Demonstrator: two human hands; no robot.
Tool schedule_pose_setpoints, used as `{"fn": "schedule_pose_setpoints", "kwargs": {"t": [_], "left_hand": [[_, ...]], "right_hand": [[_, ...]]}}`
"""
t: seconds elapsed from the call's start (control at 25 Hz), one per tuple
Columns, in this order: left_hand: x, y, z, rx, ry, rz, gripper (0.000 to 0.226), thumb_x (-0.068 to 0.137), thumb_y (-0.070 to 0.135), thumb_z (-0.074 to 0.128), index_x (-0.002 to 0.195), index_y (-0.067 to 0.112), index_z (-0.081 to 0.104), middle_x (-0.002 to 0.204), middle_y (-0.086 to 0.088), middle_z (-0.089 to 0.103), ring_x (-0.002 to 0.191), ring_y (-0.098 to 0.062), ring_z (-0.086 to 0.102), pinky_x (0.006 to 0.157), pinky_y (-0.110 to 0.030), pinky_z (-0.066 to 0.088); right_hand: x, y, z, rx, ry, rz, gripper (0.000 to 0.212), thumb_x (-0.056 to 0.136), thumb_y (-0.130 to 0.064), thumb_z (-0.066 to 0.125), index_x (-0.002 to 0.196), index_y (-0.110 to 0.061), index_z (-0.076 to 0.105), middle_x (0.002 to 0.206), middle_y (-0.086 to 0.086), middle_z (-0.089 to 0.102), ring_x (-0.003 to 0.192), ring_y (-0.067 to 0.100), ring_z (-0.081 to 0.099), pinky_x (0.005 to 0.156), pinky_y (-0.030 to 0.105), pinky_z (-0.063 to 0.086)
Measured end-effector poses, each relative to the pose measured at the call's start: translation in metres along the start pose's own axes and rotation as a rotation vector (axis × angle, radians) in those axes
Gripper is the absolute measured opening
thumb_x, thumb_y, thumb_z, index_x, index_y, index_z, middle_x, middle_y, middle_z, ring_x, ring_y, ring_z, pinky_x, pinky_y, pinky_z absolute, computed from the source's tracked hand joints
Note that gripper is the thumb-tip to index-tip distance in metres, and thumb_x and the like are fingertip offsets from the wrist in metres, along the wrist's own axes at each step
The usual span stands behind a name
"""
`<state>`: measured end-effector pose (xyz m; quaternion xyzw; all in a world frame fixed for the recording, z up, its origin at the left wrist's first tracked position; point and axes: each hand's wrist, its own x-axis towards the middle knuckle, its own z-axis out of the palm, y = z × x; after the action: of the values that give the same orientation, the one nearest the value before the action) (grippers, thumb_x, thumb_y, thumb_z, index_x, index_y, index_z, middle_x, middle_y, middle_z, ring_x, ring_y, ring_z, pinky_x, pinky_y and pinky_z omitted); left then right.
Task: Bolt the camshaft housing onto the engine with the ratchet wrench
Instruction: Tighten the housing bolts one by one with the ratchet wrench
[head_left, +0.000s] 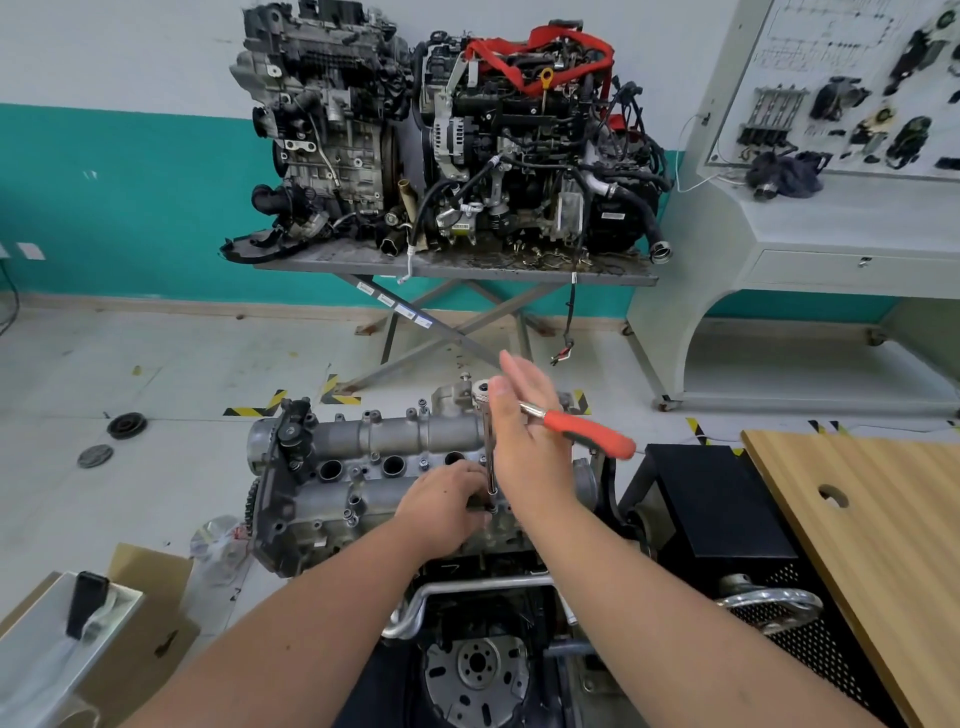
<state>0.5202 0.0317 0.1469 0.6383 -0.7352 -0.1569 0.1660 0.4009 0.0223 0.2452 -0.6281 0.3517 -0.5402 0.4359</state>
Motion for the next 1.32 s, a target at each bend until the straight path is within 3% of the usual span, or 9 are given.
{"fn": "schedule_pose_setpoints", "kwargs": {"t": [0.2,0.4,0.52,0.6,0.72,0.84,1.0,1.16,1.32], "left_hand": [[-0.002,-0.001,0.001,0.014,0.033,-0.023,0.042,0.088,0.030,0.068,0.126,0.014,0.060,0.117,0.005,0.060,0.108,-0.018,0.055,0.095,-0.032,0.043],[0.001,0.000,0.001,0.007,-0.021,-0.058,0.022,0.085,0.029,0.069,0.105,0.019,0.069,0.119,0.010,0.057,0.109,-0.017,0.054,0.091,-0.031,0.043],[0.002,-0.005,0.003,0.012,-0.037,-0.075,0.016,0.084,0.031,0.069,0.098,0.022,0.068,0.118,0.013,0.056,0.109,-0.016,0.054,0.096,-0.036,0.044],[0.002,-0.005,0.005,-0.011,-0.039,-0.081,0.015,0.084,0.031,0.070,0.097,0.023,0.068,0.117,0.016,0.056,0.109,-0.014,0.054,0.097,-0.035,0.043],[0.002,-0.002,0.004,-0.005,-0.031,-0.070,0.016,0.084,0.031,0.068,0.098,0.024,0.068,0.118,0.016,0.055,0.109,-0.014,0.053,0.096,-0.032,0.042],[0.002,-0.005,0.005,-0.007,-0.023,-0.064,0.015,0.084,0.031,0.068,0.096,0.022,0.066,0.119,0.013,0.055,0.110,-0.015,0.052,0.092,-0.031,0.040],[0.003,-0.004,0.003,0.022,-0.063,-0.077,0.022,0.086,0.031,0.068,0.104,0.019,0.066,0.124,0.011,0.054,0.114,-0.017,0.051,0.095,-0.034,0.042],[0.004,0.011,-0.031,0.005,-0.298,-0.090,0.035,0.080,0.047,0.065,0.111,0.033,0.062,0.113,0.015,0.060,0.106,-0.013,0.058,0.105,-0.047,0.042],[-0.008,0.035,-0.079,-0.570,-0.098,-0.060,0.058,0.069,0.025,0.078,0.121,0.037,0.055,0.110,0.013,0.067,0.104,-0.005,0.065,0.082,-0.027,0.056]], "right_hand": [[0.021,0.014,-0.016,-0.850,-0.148,-0.814,0.032,0.080,0.006,0.066,0.107,-0.008,0.075,0.112,0.009,0.071,0.103,0.032,0.066,0.083,0.043,0.053],[0.042,-0.018,-0.027,-1.291,-0.466,-0.866,0.046,0.100,-0.044,0.036,0.132,-0.021,0.060,0.095,0.002,0.064,0.079,0.025,0.061,0.065,0.033,0.040],[0.056,-0.037,-0.024,-1.381,-0.639,-0.580,0.051,0.102,-0.048,0.018,0.113,-0.026,0.062,0.090,-0.003,0.066,0.084,0.025,0.065,0.062,0.032,0.039],[0.061,-0.043,-0.016,-1.141,-0.651,-0.136,0.037,0.104,-0.038,0.034,0.086,-0.017,0.060,0.078,0.002,0.066,0.075,0.027,0.064,0.059,0.034,0.043],[0.055,-0.045,-0.011,-0.165,-0.525,0.577,0.019,0.097,-0.014,0.050,0.082,-0.006,0.058,0.070,0.009,0.072,0.063,0.017,0.068,0.065,0.028,0.047],[0.037,-0.036,-0.008,0.513,-0.233,0.760,0.020,0.099,-0.008,0.048,0.080,-0.011,0.056,0.068,0.003,0.068,0.075,0.018,0.067,0.058,0.024,0.047],[0.024,-0.018,-0.010,0.783,0.062,0.596,0.017,0.100,-0.016,0.056,0.084,-0.020,0.057,0.088,0.007,0.070,0.076,0.015,0.065,0.061,0.029,0.054],[0.003,0.003,-0.015,0.024,-0.041,0.166,0.028,0.095,-0.056,0.051,0.122,-0.057,0.058,0.134,-0.010,0.060,0.105,-0.002,0.058,0.089,0.021,0.047],[0.004,0.020,-0.016,-0.482,-0.114,-0.496,0.032,0.095,-0.013,0.055,0.125,-0.010,0.068,0.130,0.013,0.061,0.117,0.032,0.058,0.099,0.044,0.048]]}}
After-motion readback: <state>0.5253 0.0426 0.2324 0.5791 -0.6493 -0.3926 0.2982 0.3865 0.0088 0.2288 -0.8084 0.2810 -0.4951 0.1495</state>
